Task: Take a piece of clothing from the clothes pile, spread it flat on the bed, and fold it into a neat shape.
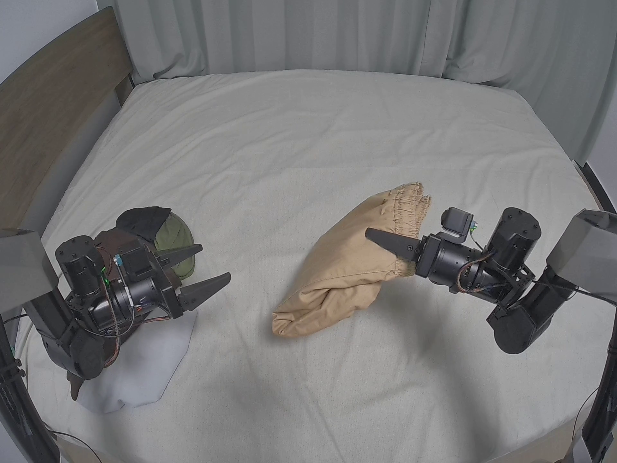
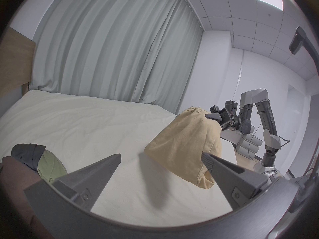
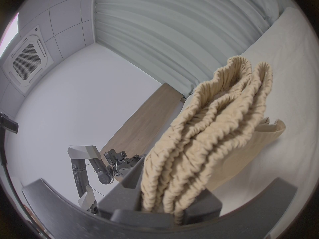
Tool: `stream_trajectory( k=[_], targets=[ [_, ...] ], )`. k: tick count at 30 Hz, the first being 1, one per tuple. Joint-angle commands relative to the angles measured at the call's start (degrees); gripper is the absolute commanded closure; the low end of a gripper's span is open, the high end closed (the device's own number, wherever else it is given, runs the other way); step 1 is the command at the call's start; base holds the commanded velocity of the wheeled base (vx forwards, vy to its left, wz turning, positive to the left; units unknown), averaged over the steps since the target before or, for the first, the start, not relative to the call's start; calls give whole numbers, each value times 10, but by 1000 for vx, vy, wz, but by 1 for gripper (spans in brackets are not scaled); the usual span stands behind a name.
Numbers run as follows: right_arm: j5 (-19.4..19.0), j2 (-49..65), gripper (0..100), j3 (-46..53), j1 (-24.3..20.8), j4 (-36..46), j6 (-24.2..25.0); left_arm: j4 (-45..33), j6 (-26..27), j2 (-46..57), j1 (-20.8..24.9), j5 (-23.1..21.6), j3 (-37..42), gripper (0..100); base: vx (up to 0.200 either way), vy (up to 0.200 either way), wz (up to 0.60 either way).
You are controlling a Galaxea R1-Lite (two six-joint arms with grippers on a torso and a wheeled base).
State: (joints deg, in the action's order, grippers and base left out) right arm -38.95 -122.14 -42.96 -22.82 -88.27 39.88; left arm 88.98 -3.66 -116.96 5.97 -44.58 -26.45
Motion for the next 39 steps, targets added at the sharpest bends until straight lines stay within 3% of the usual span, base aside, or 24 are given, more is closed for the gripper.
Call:
stream_trajectory(
  k=[1,15,23,39],
  targets=[
    [0,-33,100,-39,-1,1,1,1,0,-3,-3,0,0,0,0,0,0],
    [0,-93,100,-183,2,61,39,1,0,-4,-15,-11,-2,0,0,0,0],
    [1,-131,100,-298,4,146,43,1,0,-5,-18,-11,-1,0,0,0,0],
    [7,-172,100,-426,17,212,77,1,-1,-6,-23,-13,-1,0,0,0,0]
  ],
)
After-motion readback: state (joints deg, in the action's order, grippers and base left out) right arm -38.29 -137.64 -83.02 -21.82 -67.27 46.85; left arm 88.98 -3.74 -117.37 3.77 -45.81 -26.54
